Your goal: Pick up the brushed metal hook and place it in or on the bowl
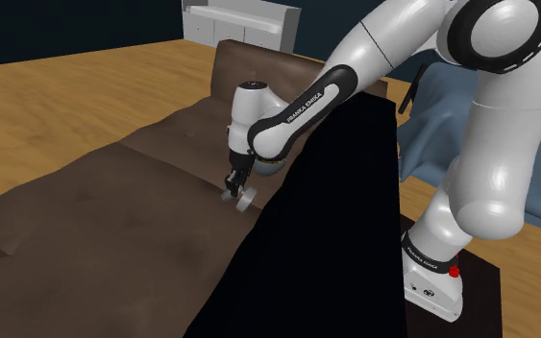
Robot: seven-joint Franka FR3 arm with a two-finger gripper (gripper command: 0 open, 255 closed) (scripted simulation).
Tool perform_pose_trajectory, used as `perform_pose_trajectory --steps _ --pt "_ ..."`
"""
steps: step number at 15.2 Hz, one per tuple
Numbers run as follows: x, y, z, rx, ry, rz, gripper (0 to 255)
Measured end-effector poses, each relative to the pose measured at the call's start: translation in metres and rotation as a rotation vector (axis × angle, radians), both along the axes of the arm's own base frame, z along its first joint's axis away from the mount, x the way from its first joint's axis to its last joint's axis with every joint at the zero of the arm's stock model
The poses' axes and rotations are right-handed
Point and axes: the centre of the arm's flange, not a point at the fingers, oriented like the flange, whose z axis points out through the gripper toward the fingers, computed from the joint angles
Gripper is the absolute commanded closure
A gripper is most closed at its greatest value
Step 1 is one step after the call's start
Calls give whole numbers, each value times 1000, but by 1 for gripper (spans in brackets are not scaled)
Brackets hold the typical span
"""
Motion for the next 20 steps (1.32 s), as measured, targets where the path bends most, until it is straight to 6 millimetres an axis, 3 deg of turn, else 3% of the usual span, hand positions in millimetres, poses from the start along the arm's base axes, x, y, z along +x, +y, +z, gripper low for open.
perform_pose_trajectory --steps 20 --pt "1 0 105 0 0 0 255"
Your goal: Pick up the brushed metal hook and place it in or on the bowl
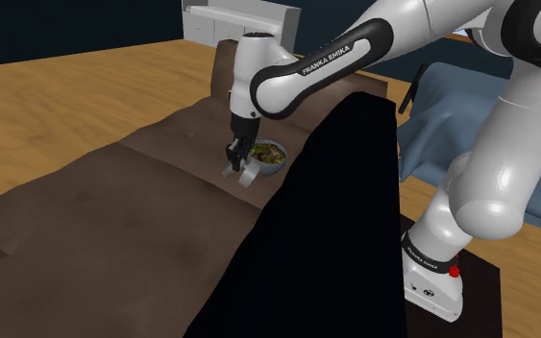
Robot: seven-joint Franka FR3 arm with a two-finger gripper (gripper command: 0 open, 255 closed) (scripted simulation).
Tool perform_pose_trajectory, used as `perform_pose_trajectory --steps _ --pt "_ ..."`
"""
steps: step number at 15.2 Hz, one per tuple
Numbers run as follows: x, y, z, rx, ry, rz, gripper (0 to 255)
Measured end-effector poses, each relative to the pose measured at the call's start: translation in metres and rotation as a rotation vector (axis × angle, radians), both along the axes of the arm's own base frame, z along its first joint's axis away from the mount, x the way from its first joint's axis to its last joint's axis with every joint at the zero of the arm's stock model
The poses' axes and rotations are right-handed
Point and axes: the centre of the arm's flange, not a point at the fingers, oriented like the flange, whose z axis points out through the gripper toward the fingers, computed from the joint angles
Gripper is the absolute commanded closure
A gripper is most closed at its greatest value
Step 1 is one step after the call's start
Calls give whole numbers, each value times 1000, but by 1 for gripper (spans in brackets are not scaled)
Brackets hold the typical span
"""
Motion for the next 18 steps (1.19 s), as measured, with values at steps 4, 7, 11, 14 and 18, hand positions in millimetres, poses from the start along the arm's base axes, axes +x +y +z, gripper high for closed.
perform_pose_trajectory --steps 4,7,11,14,18 --pt "-1 1 21 0 0 0 255" --pt "0 1 37 0 0 0 255" --pt "-1 1 57 0 0 0 255" --pt "8 -26 62 0 0 -1 255" --pt "25 -76 70 0 0 -2 255"
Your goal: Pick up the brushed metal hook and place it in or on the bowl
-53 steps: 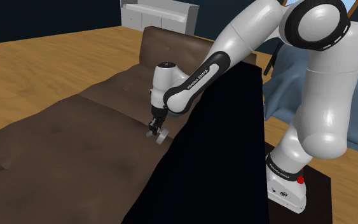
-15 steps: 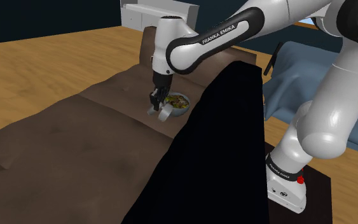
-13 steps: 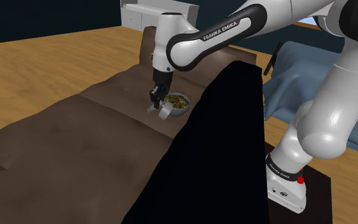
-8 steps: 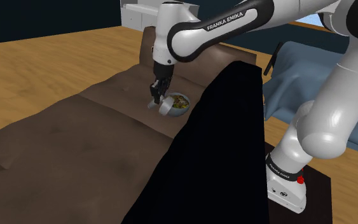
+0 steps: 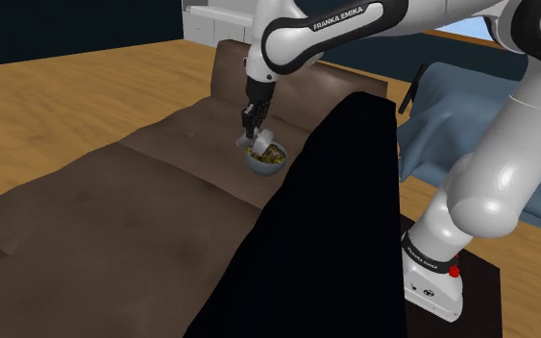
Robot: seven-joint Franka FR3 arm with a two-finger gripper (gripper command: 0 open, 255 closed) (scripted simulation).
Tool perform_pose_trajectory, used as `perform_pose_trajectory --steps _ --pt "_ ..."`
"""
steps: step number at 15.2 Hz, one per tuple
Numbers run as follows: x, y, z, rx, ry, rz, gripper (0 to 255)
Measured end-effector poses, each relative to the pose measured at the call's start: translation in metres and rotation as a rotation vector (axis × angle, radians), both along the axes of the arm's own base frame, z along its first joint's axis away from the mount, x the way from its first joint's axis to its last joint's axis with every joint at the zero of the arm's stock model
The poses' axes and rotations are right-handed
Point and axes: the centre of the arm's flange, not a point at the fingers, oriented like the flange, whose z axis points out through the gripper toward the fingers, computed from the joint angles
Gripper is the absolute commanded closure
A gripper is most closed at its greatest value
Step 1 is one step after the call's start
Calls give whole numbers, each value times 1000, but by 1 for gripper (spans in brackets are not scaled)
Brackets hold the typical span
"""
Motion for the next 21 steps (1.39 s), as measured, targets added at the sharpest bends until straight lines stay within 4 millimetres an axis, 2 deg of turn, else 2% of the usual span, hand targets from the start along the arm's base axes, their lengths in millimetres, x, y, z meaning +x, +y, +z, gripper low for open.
perform_pose_trajectory --steps 5,13,15,21 --pt "20 -58 7 0 0 1 255" --pt "58 -161 10 0 0 1 255" --pt "61 -173 8 0 0 1 255" --pt "62 -177 -21 0 1 2 255"
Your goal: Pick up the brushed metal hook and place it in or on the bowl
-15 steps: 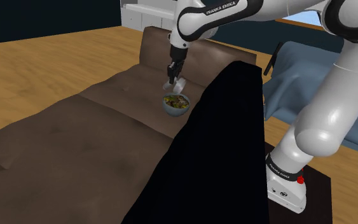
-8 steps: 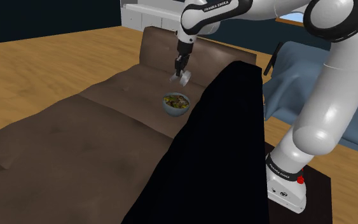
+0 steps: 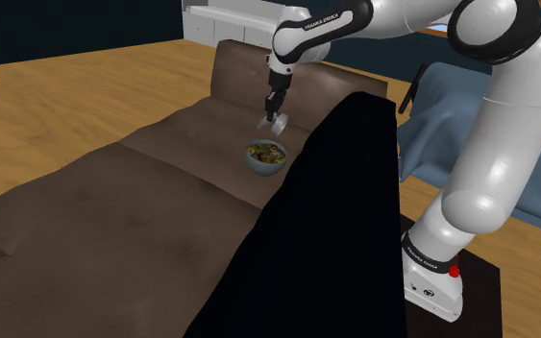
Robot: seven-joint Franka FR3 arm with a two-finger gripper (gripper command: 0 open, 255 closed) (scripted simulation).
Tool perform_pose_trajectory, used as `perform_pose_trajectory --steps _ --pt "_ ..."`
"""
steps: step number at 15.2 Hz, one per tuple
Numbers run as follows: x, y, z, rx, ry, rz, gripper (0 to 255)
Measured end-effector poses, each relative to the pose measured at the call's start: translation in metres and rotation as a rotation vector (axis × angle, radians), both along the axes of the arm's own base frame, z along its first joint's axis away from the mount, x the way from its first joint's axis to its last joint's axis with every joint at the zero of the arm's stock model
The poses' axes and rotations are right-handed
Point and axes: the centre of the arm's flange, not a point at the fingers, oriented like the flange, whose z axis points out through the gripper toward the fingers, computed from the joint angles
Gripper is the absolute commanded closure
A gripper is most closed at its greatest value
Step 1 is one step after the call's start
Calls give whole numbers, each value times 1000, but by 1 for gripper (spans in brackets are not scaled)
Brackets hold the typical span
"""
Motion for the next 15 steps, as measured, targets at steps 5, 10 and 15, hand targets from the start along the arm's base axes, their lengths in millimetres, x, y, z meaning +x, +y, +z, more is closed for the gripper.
perform_pose_trajectory --steps 5,10,15 --pt "0 0 -27 0 0 0 255" --pt "1 0 -52 0 0 0 255" --pt "0 0 -58 0 0 0 255"
